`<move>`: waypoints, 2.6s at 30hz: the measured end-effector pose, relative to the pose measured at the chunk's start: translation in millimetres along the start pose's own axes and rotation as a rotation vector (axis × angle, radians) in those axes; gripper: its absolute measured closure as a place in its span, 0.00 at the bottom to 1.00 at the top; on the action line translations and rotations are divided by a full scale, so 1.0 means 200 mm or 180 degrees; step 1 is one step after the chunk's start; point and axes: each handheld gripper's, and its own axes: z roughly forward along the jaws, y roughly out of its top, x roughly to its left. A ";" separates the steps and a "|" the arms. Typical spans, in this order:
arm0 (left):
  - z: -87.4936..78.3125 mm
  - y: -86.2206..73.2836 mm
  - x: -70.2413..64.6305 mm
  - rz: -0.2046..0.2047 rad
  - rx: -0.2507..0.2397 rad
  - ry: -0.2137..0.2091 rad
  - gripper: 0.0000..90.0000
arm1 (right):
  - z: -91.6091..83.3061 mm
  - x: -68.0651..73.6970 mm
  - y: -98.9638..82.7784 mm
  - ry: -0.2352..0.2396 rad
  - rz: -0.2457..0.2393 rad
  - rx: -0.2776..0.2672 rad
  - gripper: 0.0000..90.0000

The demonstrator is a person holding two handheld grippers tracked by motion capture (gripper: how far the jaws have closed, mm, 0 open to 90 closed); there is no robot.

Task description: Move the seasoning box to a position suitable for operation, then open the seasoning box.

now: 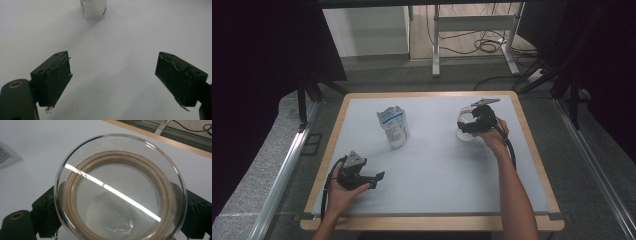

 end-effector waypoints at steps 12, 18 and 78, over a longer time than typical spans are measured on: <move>0.01 0.00 0.00 -0.0003 0.0022 0.0008 0.15 | -0.22 0.07 -0.05 0.0070 -0.0147 -0.0048 0.13; 0.01 0.00 0.01 -0.0020 0.0019 0.0023 0.15 | -0.34 0.14 -0.13 0.0101 -0.0098 -0.0034 0.13; 0.01 0.01 -0.04 -0.0022 -0.0221 -0.0053 0.24 | -0.94 0.22 -0.55 0.0128 0.0115 -0.1047 1.00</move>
